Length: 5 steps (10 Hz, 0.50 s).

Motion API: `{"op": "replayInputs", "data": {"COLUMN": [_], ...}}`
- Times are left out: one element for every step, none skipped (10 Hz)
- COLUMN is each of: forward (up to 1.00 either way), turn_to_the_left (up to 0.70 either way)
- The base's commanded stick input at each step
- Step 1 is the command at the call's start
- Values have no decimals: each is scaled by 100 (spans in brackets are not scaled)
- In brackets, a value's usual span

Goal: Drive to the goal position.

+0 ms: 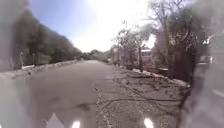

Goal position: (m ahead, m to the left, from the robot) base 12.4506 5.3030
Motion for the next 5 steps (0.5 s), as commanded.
{"op": "replayInputs", "data": {"forward": [50, 50, 50, 50, 50], "turn_to_the_left": [0, 0, 0, 0, 0]}}
